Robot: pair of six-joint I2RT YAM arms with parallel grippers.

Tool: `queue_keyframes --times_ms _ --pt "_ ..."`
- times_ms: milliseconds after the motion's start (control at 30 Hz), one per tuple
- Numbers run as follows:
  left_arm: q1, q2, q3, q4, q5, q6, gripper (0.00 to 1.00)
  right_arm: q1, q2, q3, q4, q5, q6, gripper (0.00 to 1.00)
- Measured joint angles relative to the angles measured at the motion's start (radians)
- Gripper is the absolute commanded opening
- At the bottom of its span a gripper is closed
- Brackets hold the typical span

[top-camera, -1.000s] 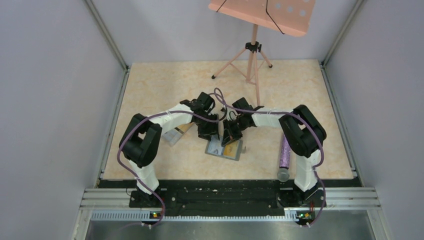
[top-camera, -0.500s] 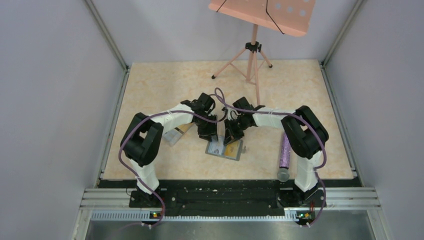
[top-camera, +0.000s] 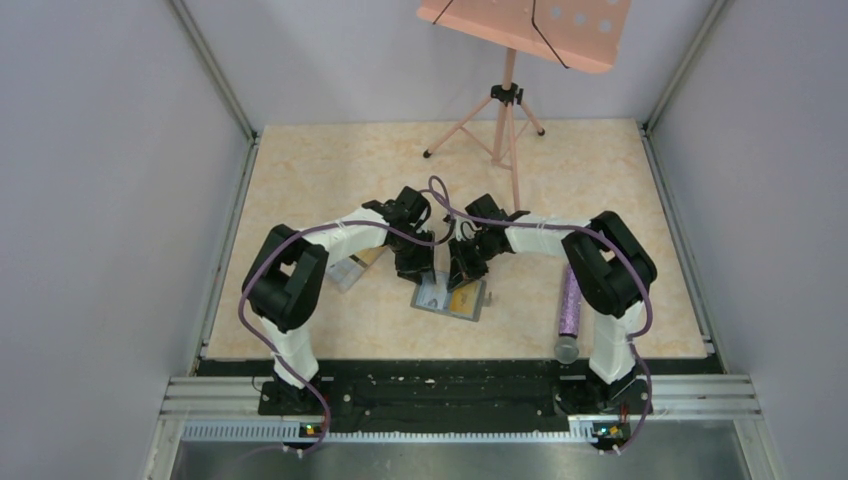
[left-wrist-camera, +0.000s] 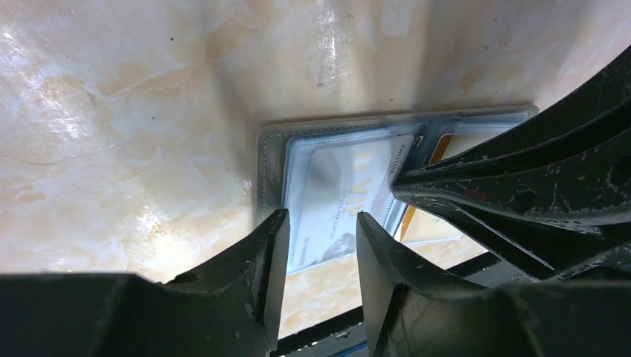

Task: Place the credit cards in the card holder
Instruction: Turn over the card slot in the card holder.

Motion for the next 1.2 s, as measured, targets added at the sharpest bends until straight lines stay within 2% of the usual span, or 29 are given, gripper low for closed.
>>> queue_keyframes --times_ms 567,700,800,933,1033,1200 --pt "-0.010 0.011 0.000 0.039 0.079 -0.009 0.33 0.000 0.000 0.000 0.000 0.000 0.000 0.00" --pt "-0.010 0.003 0.000 0.062 0.103 -0.018 0.34 0.000 0.000 0.000 0.000 0.000 0.001 0.00" --pt "-0.006 -0.017 0.000 0.070 0.106 -0.025 0.41 0.000 0.000 0.000 0.000 0.000 0.000 0.00" --pt "0.006 -0.047 -0.010 0.071 0.080 -0.029 0.46 0.000 0.000 0.000 0.000 0.000 0.000 0.00" --pt "0.019 -0.048 -0.019 0.062 0.053 -0.027 0.46 0.000 0.000 0.000 0.000 0.000 0.001 0.00" --pt "0.029 -0.032 -0.044 0.055 0.047 -0.028 0.40 0.000 0.000 0.000 0.000 0.000 0.001 0.00"
